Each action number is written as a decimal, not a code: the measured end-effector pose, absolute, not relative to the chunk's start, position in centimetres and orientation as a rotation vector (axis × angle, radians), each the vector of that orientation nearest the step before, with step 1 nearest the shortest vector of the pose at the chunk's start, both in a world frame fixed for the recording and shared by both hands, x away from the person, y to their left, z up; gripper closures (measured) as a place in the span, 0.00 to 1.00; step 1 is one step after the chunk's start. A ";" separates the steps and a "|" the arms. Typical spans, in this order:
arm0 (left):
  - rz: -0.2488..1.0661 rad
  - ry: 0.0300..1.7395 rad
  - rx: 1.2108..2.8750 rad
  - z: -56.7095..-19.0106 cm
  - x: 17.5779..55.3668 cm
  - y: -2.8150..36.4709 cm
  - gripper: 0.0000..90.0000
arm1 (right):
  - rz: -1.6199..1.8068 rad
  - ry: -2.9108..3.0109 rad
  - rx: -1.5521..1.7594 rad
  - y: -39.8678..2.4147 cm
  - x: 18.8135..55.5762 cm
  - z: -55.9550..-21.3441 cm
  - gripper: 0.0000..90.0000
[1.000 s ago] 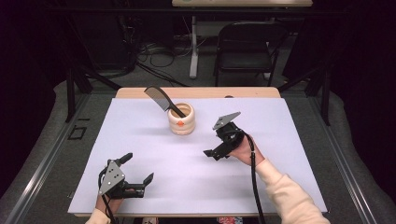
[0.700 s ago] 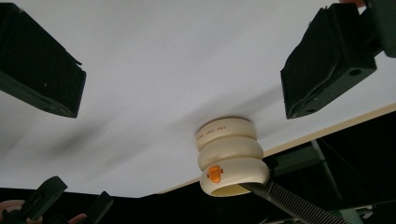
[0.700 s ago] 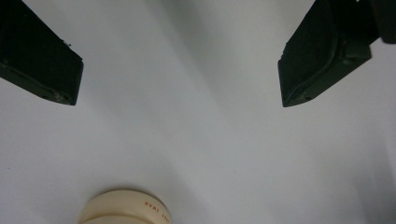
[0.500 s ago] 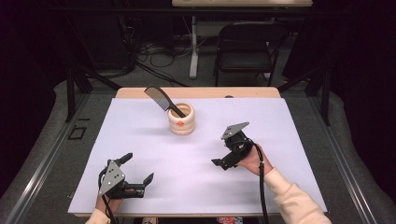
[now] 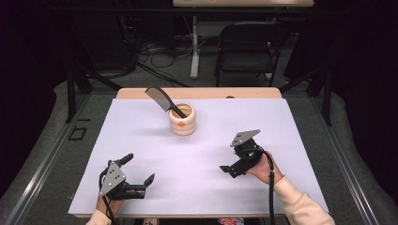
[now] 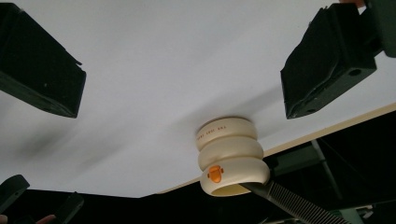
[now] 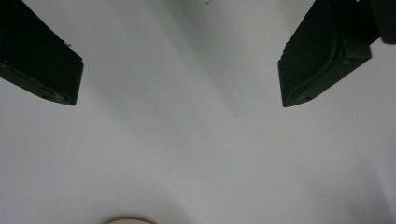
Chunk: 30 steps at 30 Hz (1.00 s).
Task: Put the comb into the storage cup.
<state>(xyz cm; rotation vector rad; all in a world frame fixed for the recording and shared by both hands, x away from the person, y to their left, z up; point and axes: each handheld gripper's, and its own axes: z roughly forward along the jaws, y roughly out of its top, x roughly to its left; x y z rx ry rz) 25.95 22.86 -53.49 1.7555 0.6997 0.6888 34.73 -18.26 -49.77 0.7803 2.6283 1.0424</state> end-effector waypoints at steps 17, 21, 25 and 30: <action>0.689 0.698 1.756 -53.5 25.9 22.8 0.00 | 1.049 2.580 0.805 -20.3 32.8 -50.2 0.00; 0.689 0.698 1.755 -53.5 25.9 22.8 0.00 | 1.051 2.569 0.810 -20.7 32.3 -50.4 0.00; 0.689 0.696 1.756 -53.5 25.9 22.9 0.00 | 1.064 2.550 0.813 -21.0 31.9 -50.5 0.00; 0.691 0.696 1.758 -53.5 25.9 22.8 0.00 | 1.075 2.534 0.800 -21.3 31.4 -50.7 0.00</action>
